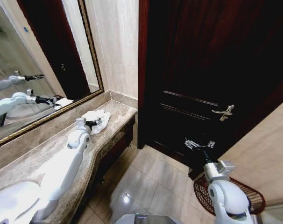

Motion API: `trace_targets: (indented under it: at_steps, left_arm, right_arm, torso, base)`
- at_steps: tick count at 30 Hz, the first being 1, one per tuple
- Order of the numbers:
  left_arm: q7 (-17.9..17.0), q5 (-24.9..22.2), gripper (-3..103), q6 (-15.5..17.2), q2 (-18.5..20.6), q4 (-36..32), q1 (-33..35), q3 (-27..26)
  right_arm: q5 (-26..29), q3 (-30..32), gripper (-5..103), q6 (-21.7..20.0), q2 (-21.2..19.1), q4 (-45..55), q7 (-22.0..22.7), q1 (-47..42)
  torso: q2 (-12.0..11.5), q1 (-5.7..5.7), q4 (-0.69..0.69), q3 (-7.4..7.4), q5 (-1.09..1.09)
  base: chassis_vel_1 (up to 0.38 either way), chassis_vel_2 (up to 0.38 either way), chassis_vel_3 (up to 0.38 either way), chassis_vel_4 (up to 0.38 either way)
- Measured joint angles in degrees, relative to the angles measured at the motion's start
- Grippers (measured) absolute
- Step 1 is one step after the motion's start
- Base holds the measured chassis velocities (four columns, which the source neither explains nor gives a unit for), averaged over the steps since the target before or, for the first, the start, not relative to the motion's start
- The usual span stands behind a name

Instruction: Discard the used towel into the hamper.

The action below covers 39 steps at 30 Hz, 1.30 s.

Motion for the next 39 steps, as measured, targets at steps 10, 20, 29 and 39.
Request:
trace_targets:
  at_steps: [10, 20, 29, 39]
  left_arm:
    - [2.04, -0.15, 100, -1.71, 0.84, 8.89, -6.92, 3.52]
    - [0.74, 0.08, 100, -0.67, -1.40, 16.00, -11.23, 6.23]
    - [0.73, 0.48, 100, -2.25, -1.47, 20.93, -12.93, 6.70]
    - [1.33, 0.42, 81, -4.25, -1.38, 22.42, -12.95, 7.15]
  right_arm:
    - [0.36, 0.36, 100, 0.40, 0.00, -0.32, 0.40, -0.15]
    - [0.92, 0.90, 100, 0.53, -0.24, 0.69, 1.29, -0.40]
    - [0.94, 1.11, 100, 0.75, 0.55, 1.73, 1.70, -1.37]
    - [0.65, 0.71, 100, 0.75, 0.98, 2.76, 2.63, -1.46]
  torso:
    - [0.00, 0.00, -0.01, 0.00, 0.01]
    - [0.00, 0.00, -0.01, 0.00, 0.00]
    - [0.00, 0.00, -0.01, 0.00, 0.00]
    - [0.00, 0.00, -0.01, 0.00, 0.00]
  base:
    - [0.000, 0.000, 0.000, 0.000]
    - [0.000, 0.000, 0.000, 0.000]
    - [0.000, 0.000, 0.000, 0.000]
    - [0.000, 0.000, 0.000, 0.000]
